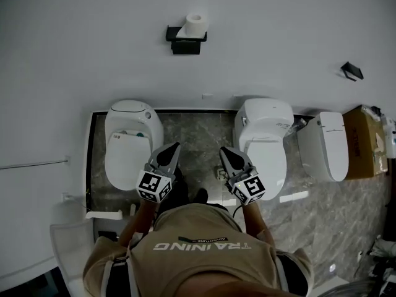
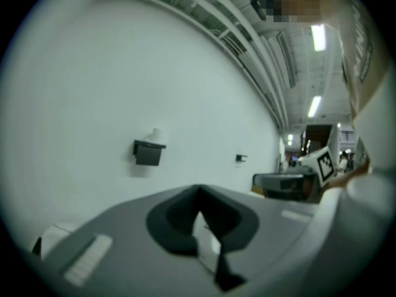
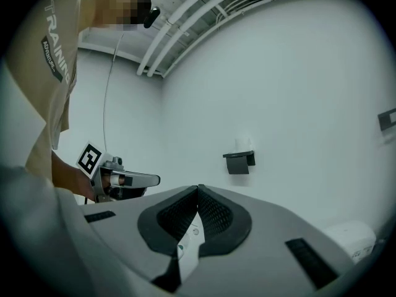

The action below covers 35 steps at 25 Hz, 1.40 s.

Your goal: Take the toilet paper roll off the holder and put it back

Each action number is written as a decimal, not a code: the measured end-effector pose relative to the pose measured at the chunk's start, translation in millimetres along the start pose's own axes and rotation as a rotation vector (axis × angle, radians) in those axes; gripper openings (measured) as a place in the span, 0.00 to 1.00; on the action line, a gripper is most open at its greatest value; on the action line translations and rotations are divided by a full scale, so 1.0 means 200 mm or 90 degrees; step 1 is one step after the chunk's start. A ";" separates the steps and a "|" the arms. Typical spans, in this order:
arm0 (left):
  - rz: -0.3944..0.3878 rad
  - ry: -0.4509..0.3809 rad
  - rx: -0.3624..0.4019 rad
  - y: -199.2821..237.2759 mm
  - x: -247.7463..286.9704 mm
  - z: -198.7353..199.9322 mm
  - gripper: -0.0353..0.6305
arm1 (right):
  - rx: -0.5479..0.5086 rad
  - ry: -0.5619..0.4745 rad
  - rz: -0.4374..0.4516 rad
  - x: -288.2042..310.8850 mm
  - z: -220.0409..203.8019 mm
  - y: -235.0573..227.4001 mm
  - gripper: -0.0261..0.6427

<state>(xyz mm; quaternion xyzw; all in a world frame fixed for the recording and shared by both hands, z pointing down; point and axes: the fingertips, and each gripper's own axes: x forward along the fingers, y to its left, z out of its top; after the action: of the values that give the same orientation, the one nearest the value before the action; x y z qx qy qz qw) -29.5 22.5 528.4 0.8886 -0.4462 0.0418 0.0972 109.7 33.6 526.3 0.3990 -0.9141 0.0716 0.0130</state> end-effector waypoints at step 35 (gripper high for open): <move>-0.004 -0.058 -0.001 0.07 -0.23 0.09 0.05 | -0.023 -0.032 -0.042 -0.03 0.14 0.19 0.06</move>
<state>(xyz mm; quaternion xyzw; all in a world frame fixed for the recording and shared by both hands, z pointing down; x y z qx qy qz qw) -68.9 47.5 505.8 0.8911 -0.4471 0.0006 0.0773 86.3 60.0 494.3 0.4304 -0.9015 0.0444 -0.0007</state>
